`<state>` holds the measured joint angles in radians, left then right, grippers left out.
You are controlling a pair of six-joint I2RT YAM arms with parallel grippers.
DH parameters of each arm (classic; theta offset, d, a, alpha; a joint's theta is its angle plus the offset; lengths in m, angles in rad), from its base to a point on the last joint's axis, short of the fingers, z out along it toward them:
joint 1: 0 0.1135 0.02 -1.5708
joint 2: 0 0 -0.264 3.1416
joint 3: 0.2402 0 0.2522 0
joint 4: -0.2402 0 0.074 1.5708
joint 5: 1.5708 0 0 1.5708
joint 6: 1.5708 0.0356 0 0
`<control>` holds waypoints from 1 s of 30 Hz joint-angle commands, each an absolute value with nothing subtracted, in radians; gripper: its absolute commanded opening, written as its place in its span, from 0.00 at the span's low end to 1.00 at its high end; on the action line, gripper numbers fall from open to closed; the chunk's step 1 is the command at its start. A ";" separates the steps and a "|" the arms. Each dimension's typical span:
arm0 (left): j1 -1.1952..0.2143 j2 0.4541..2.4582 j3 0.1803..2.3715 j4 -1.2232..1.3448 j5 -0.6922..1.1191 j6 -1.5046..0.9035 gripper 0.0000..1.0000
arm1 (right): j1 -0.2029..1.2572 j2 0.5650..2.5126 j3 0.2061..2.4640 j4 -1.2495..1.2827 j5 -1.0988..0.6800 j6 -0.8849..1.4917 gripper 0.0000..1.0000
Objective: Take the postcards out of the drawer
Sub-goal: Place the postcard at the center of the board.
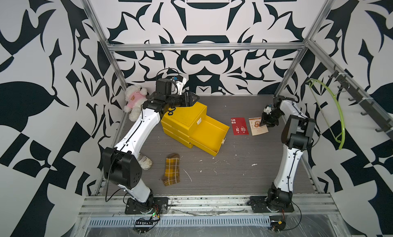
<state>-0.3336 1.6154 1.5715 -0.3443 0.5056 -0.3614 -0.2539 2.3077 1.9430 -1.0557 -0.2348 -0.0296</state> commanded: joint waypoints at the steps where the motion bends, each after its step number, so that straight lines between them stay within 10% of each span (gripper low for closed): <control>1: -0.328 1.574 1.544 -0.333 0.511 -0.357 0.72 | -0.253 2.273 1.950 -1.046 -0.199 -0.019 0.46; 11: -0.322 1.577 1.566 -0.370 0.470 -0.319 0.73 | -0.214 2.115 1.911 -1.015 -0.048 0.017 0.51; 18: -0.206 1.614 1.605 -0.427 0.397 -0.337 1.00 | -0.046 1.868 1.685 -0.864 -0.026 0.076 0.51; 23: -0.146 1.649 1.643 -0.475 0.329 -0.296 0.99 | 0.089 1.681 1.533 -0.787 0.028 0.113 0.50; 30: -0.086 1.693 1.652 -0.474 0.298 -0.284 1.00 | 0.189 1.415 1.335 -0.707 -0.054 0.185 0.16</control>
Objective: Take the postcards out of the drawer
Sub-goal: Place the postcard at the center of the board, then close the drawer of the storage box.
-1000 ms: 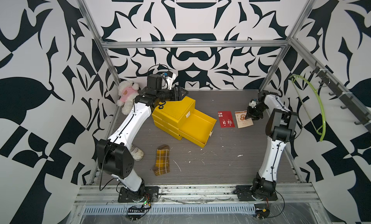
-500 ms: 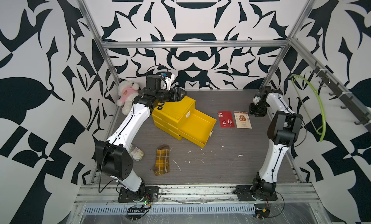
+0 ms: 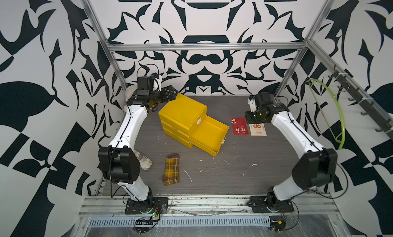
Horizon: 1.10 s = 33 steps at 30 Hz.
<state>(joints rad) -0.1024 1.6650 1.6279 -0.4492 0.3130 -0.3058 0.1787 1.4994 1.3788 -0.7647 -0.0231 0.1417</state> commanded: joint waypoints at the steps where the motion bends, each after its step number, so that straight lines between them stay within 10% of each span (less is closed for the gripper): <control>1: -0.075 1.701 1.652 -0.473 0.308 -0.285 0.99 | 0.198 1.387 1.306 -0.699 -0.085 0.198 0.09; 33: -0.046 1.812 1.572 -0.577 0.528 -0.213 0.77 | 0.466 1.371 0.911 -0.269 -0.371 0.503 0.00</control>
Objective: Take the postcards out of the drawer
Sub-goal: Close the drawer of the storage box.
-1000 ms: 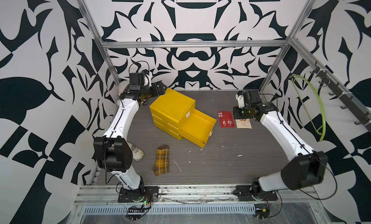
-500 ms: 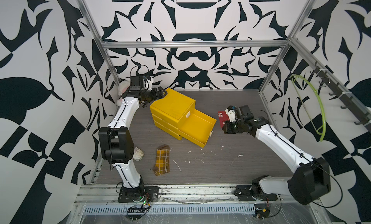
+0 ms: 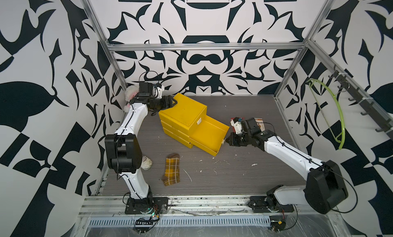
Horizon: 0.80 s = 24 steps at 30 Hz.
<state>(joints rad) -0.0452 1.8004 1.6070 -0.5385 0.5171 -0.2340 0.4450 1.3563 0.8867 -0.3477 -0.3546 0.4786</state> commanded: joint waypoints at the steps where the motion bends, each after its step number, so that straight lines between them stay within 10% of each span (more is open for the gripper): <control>1: -0.046 1.812 1.570 -0.579 0.530 -0.212 0.75 | 0.472 1.381 0.917 -0.261 -0.370 0.502 0.00; 24: -0.056 1.832 1.572 -0.589 0.554 -0.203 0.68 | 0.540 1.405 1.012 -0.218 -0.331 0.518 0.00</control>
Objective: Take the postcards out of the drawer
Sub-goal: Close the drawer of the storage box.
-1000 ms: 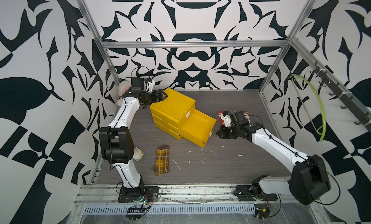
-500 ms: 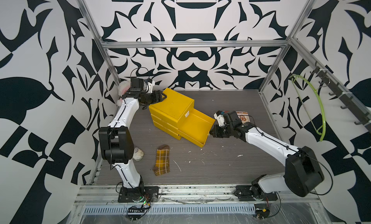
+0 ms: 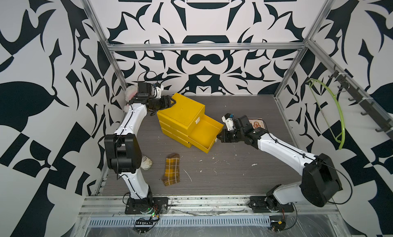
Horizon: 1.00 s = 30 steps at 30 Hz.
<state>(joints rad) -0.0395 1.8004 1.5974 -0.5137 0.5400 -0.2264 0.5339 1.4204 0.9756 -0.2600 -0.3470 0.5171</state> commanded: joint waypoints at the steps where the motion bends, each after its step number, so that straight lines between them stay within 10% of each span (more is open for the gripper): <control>1: -0.057 1.833 1.572 -0.588 0.554 -0.204 0.68 | 0.538 1.411 1.013 -0.213 -0.328 0.517 0.00; 30: -0.060 1.842 1.586 -0.594 0.565 -0.209 0.68 | 0.555 1.465 0.996 -0.268 -0.247 0.480 0.00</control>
